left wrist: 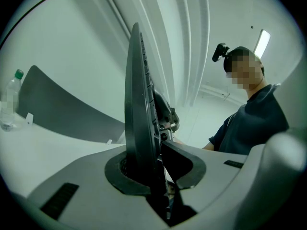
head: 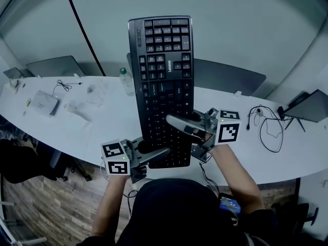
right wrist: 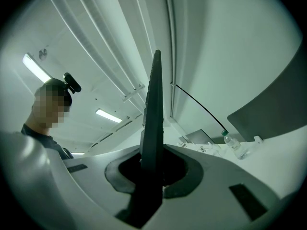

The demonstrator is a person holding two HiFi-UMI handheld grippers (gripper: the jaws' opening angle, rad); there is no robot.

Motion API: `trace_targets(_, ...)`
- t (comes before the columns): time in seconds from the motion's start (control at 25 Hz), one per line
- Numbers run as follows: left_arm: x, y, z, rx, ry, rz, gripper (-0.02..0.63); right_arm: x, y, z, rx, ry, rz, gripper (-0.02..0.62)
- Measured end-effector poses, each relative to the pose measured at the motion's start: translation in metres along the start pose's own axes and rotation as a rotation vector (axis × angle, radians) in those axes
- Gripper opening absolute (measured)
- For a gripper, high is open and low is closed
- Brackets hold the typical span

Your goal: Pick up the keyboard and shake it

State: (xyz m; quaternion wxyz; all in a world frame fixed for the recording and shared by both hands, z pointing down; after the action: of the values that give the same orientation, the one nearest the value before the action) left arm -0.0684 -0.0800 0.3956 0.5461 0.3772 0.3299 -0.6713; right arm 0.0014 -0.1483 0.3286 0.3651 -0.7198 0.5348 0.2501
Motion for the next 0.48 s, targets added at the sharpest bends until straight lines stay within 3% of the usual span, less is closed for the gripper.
trace_targets(0.48,0.0001,0.0003,0.0005,-0.002,-0.008,0.007,0.109,0.0,0.0004,-0.001,-0.003,0.01,0.005,0.087)
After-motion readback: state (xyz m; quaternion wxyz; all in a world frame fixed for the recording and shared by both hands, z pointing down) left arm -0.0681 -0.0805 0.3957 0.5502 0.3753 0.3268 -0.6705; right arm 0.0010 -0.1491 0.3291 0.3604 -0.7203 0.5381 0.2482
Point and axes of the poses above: the fingertips, and each gripper's own axes: y forward along the fingers, z to its left, x out of its top, the point moved 4 cm from there along -y, backward along the fingers
